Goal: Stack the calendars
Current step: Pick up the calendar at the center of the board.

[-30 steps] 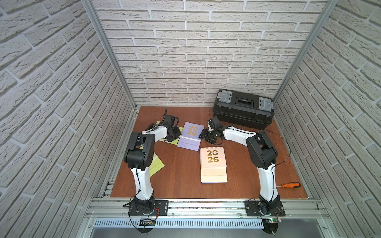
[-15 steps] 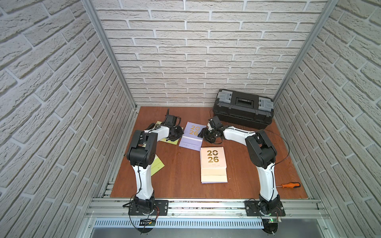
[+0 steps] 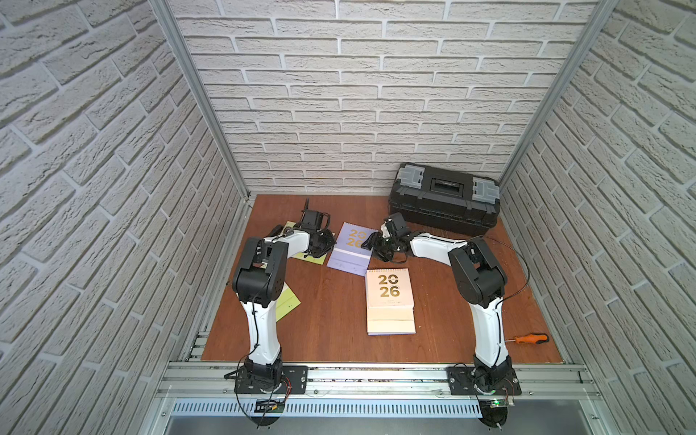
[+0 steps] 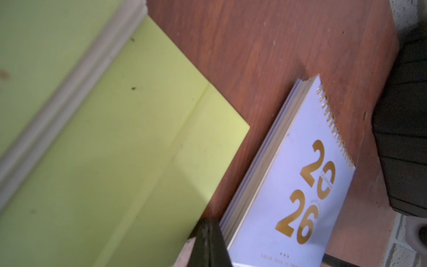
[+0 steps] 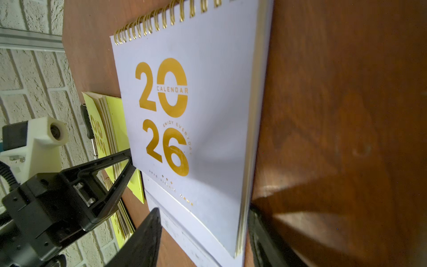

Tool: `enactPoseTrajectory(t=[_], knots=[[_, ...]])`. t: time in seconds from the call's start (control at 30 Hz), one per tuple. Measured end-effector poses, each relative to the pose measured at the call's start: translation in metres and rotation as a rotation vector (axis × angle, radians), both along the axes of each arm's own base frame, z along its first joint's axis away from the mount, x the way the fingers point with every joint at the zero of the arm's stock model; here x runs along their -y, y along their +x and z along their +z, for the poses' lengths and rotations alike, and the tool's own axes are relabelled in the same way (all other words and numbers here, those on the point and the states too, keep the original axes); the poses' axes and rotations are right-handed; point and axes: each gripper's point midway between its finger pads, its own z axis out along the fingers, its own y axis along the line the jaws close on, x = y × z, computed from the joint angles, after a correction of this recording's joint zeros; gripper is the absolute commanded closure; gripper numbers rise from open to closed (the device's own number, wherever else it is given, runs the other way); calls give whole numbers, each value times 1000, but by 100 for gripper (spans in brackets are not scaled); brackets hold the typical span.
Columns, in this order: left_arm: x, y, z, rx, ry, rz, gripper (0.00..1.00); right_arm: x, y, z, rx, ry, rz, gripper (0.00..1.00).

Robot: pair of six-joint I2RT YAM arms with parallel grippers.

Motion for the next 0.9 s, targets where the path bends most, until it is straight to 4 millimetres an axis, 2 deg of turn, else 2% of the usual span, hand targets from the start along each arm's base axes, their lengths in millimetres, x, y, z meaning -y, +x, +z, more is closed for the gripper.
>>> enactPoseTrajectory(t=[0.67,0.9], knots=[[-3,11,0,54,-4,54,100,-2,27,7,137,226,-75,39],[-7,11,0,58,15,65,100,-4,31,7,161,295,-104,44]])
